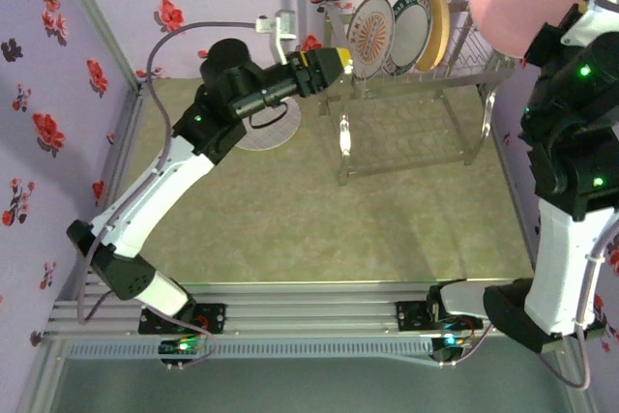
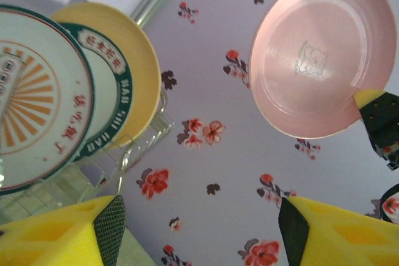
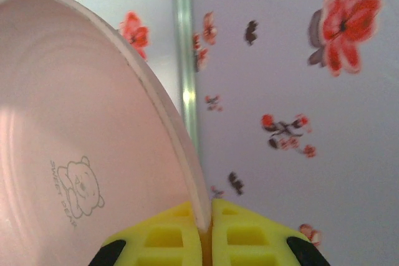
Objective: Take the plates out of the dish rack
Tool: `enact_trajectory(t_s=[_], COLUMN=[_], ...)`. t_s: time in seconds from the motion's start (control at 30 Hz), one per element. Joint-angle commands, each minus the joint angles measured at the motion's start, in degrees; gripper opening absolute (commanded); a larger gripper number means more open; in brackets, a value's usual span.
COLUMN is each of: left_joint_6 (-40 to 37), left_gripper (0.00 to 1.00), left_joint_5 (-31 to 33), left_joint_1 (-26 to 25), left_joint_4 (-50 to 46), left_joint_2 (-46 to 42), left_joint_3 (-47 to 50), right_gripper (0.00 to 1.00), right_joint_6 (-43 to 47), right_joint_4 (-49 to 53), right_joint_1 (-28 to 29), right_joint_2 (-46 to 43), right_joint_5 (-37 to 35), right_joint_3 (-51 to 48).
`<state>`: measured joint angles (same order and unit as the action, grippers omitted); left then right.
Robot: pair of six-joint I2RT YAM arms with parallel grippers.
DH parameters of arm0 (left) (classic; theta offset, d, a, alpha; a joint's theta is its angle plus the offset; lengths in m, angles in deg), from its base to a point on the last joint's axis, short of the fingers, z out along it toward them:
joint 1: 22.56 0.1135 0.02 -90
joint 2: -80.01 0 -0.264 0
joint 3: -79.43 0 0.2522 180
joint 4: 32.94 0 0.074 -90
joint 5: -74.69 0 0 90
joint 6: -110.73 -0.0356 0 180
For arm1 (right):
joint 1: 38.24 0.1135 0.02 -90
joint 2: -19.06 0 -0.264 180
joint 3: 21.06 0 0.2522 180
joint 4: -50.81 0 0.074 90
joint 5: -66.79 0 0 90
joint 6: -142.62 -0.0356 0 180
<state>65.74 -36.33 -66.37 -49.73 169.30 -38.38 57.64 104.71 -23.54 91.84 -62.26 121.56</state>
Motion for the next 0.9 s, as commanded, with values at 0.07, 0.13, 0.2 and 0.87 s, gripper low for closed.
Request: enact_trajectory(t_s=[0.07, 0.13, 0.2, 0.87], left_joint_6=[-6.7, -7.9, -8.9, -12.1], left_gripper=[0.7, 0.71, 0.71, 0.63], left_joint_5=[1.3, 1.8, 2.7, 12.7], left_joint_1=[-3.9, -5.1, -6.1, -7.0], left_joint_4=[-6.4, -7.4, -8.5, -14.7], left_joint_2=[4.3, 5.9, 7.1, 8.3], left_joint_3=[-6.6, -8.7, -10.5, -11.9], right_gripper=[0.0, 0.0, 0.0, 0.0], right_joint_6=[-14.1, -17.1, -19.4, -29.2], right_joint_4=[5.6, 6.6, 7.3, 8.1], right_joint_1=[0.6, 0.5, 0.5, 0.5], right_joint_2=[-4.1, -5.5, -6.3, -6.2], right_joint_5=[13.8, 17.1, 19.5, 35.5], right_joint_3=[-4.6, -6.9, -8.9, -16.2])
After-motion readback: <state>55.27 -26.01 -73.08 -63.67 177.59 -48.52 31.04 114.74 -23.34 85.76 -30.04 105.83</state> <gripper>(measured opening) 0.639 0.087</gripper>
